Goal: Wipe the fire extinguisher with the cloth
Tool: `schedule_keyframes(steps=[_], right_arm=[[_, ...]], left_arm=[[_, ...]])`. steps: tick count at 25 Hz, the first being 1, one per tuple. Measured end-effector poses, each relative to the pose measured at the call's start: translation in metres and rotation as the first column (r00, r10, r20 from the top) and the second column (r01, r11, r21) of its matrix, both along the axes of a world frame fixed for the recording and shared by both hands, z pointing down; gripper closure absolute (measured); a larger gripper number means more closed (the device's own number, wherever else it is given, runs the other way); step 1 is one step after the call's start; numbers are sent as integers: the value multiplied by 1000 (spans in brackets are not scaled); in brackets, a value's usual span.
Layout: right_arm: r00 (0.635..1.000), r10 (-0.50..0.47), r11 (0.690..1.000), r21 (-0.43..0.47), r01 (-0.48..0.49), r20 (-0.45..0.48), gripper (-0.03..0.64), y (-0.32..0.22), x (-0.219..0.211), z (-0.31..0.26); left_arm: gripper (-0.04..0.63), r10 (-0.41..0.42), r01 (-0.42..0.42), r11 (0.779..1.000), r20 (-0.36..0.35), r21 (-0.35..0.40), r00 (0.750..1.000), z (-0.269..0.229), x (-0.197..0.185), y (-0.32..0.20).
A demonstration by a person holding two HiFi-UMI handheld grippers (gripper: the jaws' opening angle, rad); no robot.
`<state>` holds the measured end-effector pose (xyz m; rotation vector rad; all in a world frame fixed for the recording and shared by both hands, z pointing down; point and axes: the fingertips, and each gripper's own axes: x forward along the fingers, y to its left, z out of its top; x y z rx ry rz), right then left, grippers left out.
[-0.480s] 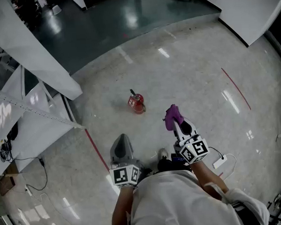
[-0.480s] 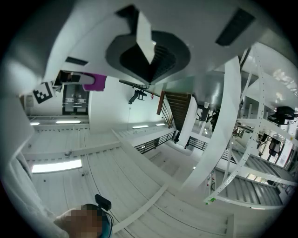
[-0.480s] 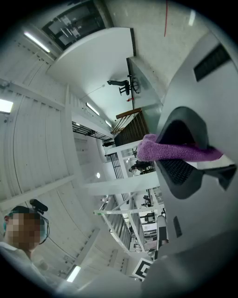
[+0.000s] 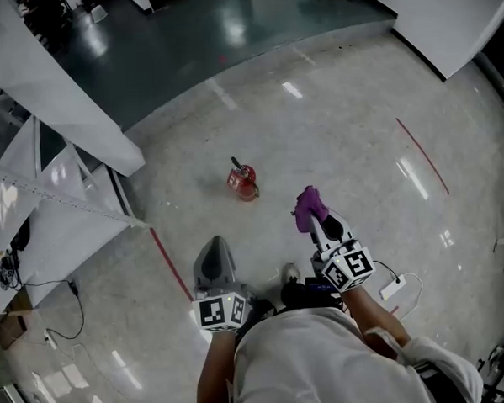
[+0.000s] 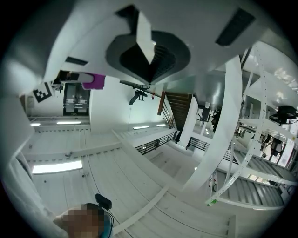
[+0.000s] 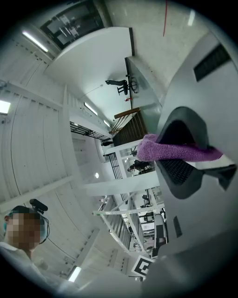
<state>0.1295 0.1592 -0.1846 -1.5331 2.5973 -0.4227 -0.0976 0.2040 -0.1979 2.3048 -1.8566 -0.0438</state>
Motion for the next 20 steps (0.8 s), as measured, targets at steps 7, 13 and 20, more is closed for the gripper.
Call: schedule_keyframes(steps=[7, 13, 20], right_arm=[[1000, -12, 1000, -24, 12, 4, 558, -11, 0, 12], [999, -46, 998, -50, 45, -20, 558, -41, 4, 45], [994, -106, 993, -57, 104, -26, 558, -90, -15, 111]], left_arm=[[591, 47, -47, 999, 15, -18, 999, 12, 2, -13], [591, 27, -26, 999, 28, -33, 999, 35, 4, -53], [591, -24, 25, 999, 30, -44, 999, 84, -1, -99]])
